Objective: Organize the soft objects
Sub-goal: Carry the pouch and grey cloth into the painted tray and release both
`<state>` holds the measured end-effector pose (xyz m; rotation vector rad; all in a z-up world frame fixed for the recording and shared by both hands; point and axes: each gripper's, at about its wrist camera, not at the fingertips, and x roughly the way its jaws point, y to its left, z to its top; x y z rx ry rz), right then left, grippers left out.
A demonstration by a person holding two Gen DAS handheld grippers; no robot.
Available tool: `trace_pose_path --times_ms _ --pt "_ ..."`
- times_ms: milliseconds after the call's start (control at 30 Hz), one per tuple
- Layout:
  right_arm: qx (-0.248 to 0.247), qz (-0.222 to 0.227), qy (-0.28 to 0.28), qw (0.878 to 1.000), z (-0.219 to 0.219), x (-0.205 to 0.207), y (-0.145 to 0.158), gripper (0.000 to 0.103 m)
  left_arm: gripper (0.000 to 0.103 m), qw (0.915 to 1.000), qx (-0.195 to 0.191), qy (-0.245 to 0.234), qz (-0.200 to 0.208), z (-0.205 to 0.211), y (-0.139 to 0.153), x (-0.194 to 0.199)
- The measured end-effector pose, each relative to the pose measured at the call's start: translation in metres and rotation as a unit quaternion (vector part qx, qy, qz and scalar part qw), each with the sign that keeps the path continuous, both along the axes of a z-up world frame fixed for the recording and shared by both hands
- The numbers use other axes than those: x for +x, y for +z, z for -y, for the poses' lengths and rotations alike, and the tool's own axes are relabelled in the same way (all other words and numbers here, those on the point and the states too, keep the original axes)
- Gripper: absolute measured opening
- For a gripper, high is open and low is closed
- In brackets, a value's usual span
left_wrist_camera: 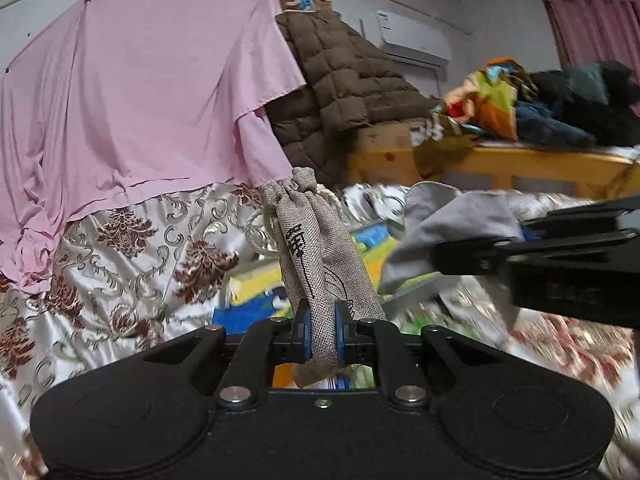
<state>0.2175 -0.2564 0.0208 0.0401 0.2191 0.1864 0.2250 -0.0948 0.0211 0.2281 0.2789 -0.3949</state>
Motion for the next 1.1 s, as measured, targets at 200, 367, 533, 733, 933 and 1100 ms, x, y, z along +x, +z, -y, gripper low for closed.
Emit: trace_pose_path --times_ms 200,367,533,733,933,1100 --pt "0.053 -0.034 -0.019 0.998 0.04 0.086 -0.015 0.014 0.012 0.9995 -0.007 0.016 -0.024 0.028 0.005 0.082" --pt "0.073 -0.073 -0.038 0.994 0.074 0.129 -0.034 0.014 0.012 0.9981 -0.003 0.019 -0.058 0.053 -0.003 0.142" --pt "0.115 -0.105 -0.055 0.986 0.102 0.163 -0.047 0.014 0.012 0.9932 -0.018 0.035 -0.11 0.075 -0.024 0.189" --pt "0.112 -0.141 -0.06 0.982 0.103 0.186 -0.059 0.015 0.012 0.9819 -0.029 0.053 -0.179 0.088 -0.049 0.221" --pt "0.108 -0.172 -0.072 0.977 0.1 0.194 -0.068 0.024 0.015 0.9745 -0.006 0.059 -0.216 0.097 -0.061 0.232" --pt "0.107 -0.187 -0.077 0.974 0.102 0.192 -0.07 0.037 0.025 0.971 -0.003 0.068 -0.229 0.099 -0.061 0.233"
